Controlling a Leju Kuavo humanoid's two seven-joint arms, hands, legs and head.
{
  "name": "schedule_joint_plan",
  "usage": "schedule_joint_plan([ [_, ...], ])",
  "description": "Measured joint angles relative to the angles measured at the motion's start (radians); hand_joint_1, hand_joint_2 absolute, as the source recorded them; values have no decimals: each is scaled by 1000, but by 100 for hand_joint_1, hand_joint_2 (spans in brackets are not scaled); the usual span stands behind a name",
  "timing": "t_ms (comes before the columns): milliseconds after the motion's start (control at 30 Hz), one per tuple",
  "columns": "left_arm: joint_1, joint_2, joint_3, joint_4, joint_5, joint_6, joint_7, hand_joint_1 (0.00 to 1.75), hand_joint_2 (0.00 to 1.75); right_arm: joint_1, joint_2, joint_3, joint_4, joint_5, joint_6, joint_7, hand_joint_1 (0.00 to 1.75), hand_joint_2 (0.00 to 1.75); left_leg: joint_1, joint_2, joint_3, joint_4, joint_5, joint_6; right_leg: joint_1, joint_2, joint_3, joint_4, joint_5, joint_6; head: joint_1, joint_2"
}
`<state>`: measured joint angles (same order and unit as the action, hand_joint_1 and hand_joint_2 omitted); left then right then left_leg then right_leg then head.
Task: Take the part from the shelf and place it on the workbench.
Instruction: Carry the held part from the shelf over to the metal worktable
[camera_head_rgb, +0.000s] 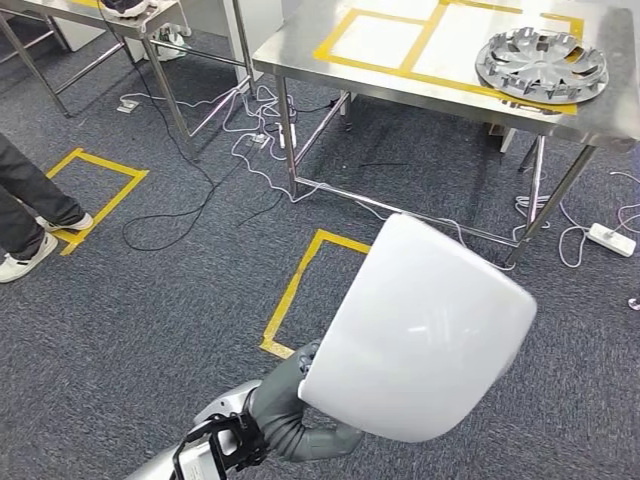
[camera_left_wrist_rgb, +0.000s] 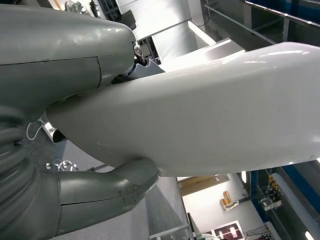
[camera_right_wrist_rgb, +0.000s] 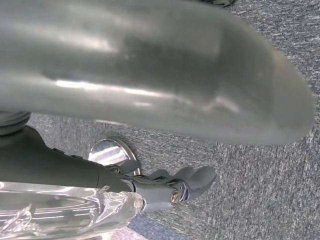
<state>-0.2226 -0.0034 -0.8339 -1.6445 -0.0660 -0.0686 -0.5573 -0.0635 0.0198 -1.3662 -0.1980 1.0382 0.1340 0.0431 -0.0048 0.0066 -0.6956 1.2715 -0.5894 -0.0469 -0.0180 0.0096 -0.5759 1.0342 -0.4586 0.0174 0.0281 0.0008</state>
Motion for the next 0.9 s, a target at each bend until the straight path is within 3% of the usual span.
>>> schedule_joint_plan([
  [33,1,2,-1,0,-1,0,0,175,175,1,0,0,0,0,0,0,0,0,0,0,-31,23,16,1,0,2,10,0,-8,0,0,0],
  [67,1,4,-2,0,-2,0,0,175,175,2,0,0,0,1,1,0,0,0,0,0,-43,12,50,4,0,4,21,0,-18,2,0,0],
  [133,1,6,-2,-1,-4,1,0,175,175,3,0,0,0,2,2,0,0,0,-1,-1,-15,-108,161,14,-1,10,47,-1,-39,6,-1,0],
  [200,1,7,-3,-3,-7,1,0,175,175,1,1,0,0,2,4,-1,0,0,-5,-2,28,-227,215,26,2,15,63,-5,-61,17,-1,0],
  [333,1,7,-3,-5,-8,1,0,175,175,0,2,0,0,3,7,-2,0,0,-5,-6,65,-276,188,52,2,14,102,-16,-67,45,-1,0],
  [367,1,7,-3,-6,-8,1,0,175,175,-1,2,1,0,4,7,-2,0,0,-3,-6,79,-279,182,57,2,11,94,7,-69,49,1,0],
  [433,0,7,-3,-7,-8,1,0,175,175,-4,2,2,0,4,7,-3,0,0,-2,-5,104,-282,166,65,3,5,33,117,-90,52,4,0],
  [500,1,7,-3,-7,-9,1,0,175,175,0,2,2,0,4,7,-2,0,0,-2,-6,125,-282,145,69,3,3,-60,240,-145,54,6,0],
  [533,2,8,-3,-7,-9,1,0,175,175,3,3,2,0,4,7,-2,0,0,-2,-7,139,-282,132,69,3,3,-95,269,-170,56,7,0],
  [567,3,8,-3,-7,-9,1,0,175,175,6,3,2,0,5,7,-2,0,0,-2,-8,156,-282,119,68,3,2,-116,264,-177,57,8,0],
  [600,3,8,-3,-7,-10,1,0,175,175,7,3,2,0,5,7,-1,0,0,-1,-9,176,-282,105,66,3,1,-122,228,-156,58,9,0],
  [633,3,8,-3,-7,-12,2,0,175,175,8,3,2,0,5,6,-1,0,0,-1,-9,197,-282,89,63,2,-1,-119,172,-110,58,9,0],
  [700,3,8,-3,-6,-18,7,0,175,175,12,4,3,0,5,6,0,0,0,-4,-9,231,-278,59,54,1,-11,-111,55,19,53,12,0],
  [733,4,9,-4,-6,-21,10,0,175,175,14,4,3,1,6,6,1,0,0,-6,-9,240,-276,45,49,2,-14,-107,26,63,47,12,0],
  [767,4,10,-4,-6,-24,12,0,175,175,15,5,3,1,6,6,1,0,0,-7,-10,246,-275,35,44,3,-16,-106,13,86,39,11,0],
  [833,3,10,-5,-9,-28,16,0,175,175,10,6,4,1,7,5,1,0,0,-7,-10,243,-259,37,33,3,-12,-95,16,82,25,9,0],
  [900,1,10,-5,-11,-31,19,0,175,175,7,6,5,1,8,5,-1,0,0,-6,-10,192,-175,53,22,0,-9,-81,9,71,13,7,0],
])
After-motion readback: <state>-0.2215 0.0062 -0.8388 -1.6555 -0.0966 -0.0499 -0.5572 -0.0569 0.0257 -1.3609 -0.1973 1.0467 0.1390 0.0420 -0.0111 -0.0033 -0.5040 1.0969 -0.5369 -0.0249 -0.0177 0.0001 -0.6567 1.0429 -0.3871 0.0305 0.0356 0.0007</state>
